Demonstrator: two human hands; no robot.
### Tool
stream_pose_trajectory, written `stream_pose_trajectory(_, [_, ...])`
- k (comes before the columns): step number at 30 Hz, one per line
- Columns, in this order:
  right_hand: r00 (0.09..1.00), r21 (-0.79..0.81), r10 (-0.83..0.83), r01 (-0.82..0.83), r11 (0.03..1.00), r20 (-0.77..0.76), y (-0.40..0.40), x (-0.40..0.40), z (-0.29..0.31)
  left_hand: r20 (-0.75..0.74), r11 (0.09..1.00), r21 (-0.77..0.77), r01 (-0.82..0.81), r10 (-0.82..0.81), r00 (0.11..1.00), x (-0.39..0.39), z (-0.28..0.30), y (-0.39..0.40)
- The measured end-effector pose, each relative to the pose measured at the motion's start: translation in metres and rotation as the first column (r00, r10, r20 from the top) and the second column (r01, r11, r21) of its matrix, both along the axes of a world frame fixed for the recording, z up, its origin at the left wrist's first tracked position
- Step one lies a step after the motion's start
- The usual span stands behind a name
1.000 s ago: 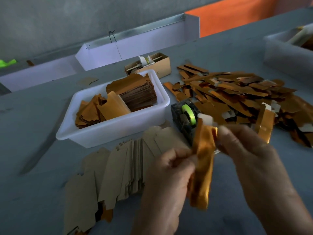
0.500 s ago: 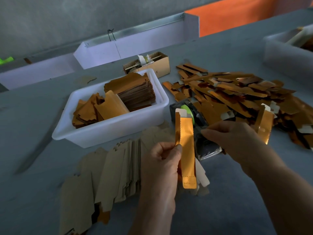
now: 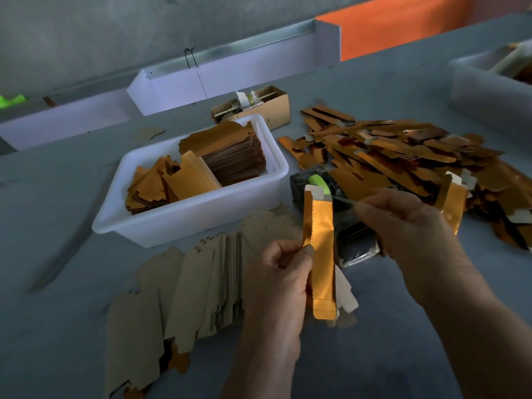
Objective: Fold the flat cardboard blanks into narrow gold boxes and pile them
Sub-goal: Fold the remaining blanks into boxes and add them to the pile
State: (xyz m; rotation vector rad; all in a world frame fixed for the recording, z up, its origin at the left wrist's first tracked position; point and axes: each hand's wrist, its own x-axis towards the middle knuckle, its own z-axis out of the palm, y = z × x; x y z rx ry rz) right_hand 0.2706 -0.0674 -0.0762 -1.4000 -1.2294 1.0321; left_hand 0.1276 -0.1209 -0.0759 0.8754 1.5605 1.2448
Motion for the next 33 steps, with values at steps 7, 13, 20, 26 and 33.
stream_pose_trajectory(7, [0.959,0.058,-0.047,0.032,0.998,0.279,-0.017,-0.001,-0.010,0.094,0.997,0.050,0.052,-0.056,0.994,-0.003,0.008,0.003])
stream_pose_trajectory(13, [0.944,0.093,-0.072,0.044,0.995,0.322,-0.019,-0.005,-0.017,0.030,0.980,0.075,0.182,-0.185,0.982,0.009,0.017,0.016])
stream_pose_trajectory(20, [0.930,0.167,-0.111,0.054,0.984,0.351,-0.020,-0.006,-0.023,0.023,0.979,-0.004,0.202,-0.202,0.979,0.022,0.010,0.029])
stream_pose_trajectory(26, [0.837,0.257,-0.152,0.014,0.966,0.525,-0.019,-0.003,-0.020,-0.093,0.984,0.013,0.177,-0.175,0.980,0.024,0.010,0.029])
stream_pose_trajectory(33, [0.983,0.158,-0.084,0.058,0.986,0.166,-0.033,0.015,-0.006,-0.050,0.968,-0.045,0.246,-0.248,0.967,0.015,0.020,0.029])
